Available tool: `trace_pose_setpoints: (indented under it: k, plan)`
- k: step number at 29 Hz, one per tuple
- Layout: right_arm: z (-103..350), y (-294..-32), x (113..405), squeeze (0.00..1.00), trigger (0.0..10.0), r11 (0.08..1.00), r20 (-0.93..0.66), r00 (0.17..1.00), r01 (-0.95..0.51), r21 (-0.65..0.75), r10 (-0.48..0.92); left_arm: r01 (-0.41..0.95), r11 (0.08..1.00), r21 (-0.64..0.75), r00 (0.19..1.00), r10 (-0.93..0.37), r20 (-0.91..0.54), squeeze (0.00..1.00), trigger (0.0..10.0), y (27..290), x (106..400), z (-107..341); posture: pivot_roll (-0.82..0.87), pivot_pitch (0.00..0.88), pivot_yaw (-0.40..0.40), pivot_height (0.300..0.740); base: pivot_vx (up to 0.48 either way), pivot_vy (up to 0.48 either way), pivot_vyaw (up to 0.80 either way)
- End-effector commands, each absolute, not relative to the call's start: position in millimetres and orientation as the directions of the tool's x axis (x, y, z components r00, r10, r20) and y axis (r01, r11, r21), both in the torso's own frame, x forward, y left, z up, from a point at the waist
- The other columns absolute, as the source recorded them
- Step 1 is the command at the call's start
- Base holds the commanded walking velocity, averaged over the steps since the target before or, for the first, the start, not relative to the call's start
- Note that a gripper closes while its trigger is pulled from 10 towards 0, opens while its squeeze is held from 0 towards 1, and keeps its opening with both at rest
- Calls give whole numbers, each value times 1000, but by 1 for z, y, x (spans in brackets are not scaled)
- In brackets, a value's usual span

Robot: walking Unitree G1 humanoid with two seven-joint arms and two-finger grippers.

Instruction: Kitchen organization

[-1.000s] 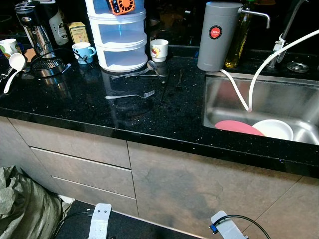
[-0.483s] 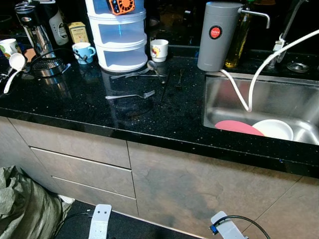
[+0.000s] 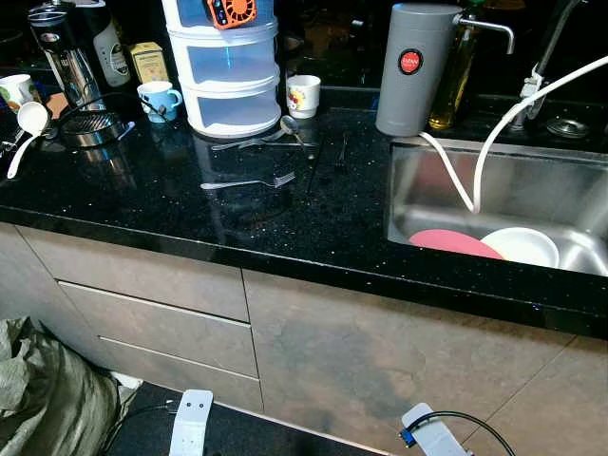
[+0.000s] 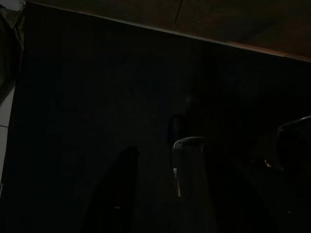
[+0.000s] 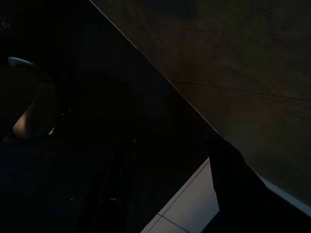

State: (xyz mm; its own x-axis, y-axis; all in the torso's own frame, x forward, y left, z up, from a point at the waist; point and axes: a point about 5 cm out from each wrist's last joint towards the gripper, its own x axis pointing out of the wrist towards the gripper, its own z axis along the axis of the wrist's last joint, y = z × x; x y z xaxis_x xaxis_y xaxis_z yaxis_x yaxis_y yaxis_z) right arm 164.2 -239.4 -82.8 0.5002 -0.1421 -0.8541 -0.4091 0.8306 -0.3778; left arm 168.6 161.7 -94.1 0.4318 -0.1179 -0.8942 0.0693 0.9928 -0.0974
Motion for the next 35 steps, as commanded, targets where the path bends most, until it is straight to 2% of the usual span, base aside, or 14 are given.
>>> trace_pose_setpoints:
  k: [1, 35]
  plan:
    - [-83, -237, 164, 0, 10000, 837, -853, 504, -401, -371, -137, 76, 993, -89, 422, -113, -900, 0, 10000, 164, 167, -95, -144, 0, 25, 740, 0, 0, 0]
    - [-83, -238, 165, 0, 10000, 843, -848, 510, -387, -373, -141, 64, 993, -96, 424, -114, -898, 0, 10000, 163, 168, -94, -145, 0, 25, 740, 0, 0, 0]
